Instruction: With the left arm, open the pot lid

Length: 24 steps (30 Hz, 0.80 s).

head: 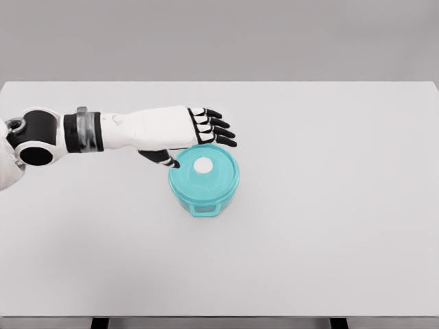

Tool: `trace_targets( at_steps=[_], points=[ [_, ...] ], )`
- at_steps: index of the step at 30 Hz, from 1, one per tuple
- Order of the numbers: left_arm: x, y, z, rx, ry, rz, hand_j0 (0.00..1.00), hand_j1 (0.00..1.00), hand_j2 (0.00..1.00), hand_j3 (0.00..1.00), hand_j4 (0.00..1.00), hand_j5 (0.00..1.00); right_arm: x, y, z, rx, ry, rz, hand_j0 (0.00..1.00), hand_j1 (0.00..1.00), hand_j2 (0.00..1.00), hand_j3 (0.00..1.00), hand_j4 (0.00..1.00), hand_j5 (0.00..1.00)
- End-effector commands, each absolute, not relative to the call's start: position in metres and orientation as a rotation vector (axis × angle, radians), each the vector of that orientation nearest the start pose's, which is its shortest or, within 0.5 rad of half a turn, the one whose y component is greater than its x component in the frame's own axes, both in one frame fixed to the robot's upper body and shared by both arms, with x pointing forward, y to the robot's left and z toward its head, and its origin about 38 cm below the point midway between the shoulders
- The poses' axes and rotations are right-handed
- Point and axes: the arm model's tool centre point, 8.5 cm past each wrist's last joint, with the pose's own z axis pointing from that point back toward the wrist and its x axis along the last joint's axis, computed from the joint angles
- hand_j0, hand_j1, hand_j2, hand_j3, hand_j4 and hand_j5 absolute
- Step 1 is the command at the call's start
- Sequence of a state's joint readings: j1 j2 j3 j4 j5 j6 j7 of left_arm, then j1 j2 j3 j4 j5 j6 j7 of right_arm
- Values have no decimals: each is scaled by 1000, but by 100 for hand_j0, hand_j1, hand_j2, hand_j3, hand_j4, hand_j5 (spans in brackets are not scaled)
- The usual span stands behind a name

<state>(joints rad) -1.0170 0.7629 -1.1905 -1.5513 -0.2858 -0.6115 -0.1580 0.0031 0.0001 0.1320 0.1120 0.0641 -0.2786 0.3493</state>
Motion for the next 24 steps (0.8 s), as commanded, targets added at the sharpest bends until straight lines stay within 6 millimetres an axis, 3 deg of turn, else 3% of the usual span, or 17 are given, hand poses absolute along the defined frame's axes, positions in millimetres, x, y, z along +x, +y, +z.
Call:
trace_targets(
  at_steps=[1, 4, 6, 9, 12, 24],
  points=[
    [412, 161, 223, -47, 2087, 2684, 100, 100, 100, 100, 100, 100, -18, -242, -254, 285, -117, 226, 100, 100, 100, 100, 100, 100],
    [413, 161, 228, 82, 1956, 2822, 100, 100, 100, 100, 100, 100, -18, -242, -254, 285, -117, 226, 100, 100, 100, 100, 100, 100],
    [422, 165, 231, 46, 1951, 2844, 100, 100, 100, 100, 100, 100, -18, -242, -254, 285, -117, 226, 100, 100, 100, 100, 100, 100],
    [432, 155, 221, 54, 1926, 2876, 100, 100, 100, 100, 100, 100, -18, -242, -254, 285, -117, 226, 100, 100, 100, 100, 100, 100],
    [438, 140, 230, 45, 1929, 2843, 100, 100, 100, 100, 100, 100, -18, -242, -254, 285, -117, 226, 100, 100, 100, 100, 100, 100],
    [455, 147, 220, -28, 1901, 2905, 100, 100, 100, 100, 100, 100, -18, -242, -254, 285, -116, 226, 100, 100, 100, 100, 100, 100]
  ],
)
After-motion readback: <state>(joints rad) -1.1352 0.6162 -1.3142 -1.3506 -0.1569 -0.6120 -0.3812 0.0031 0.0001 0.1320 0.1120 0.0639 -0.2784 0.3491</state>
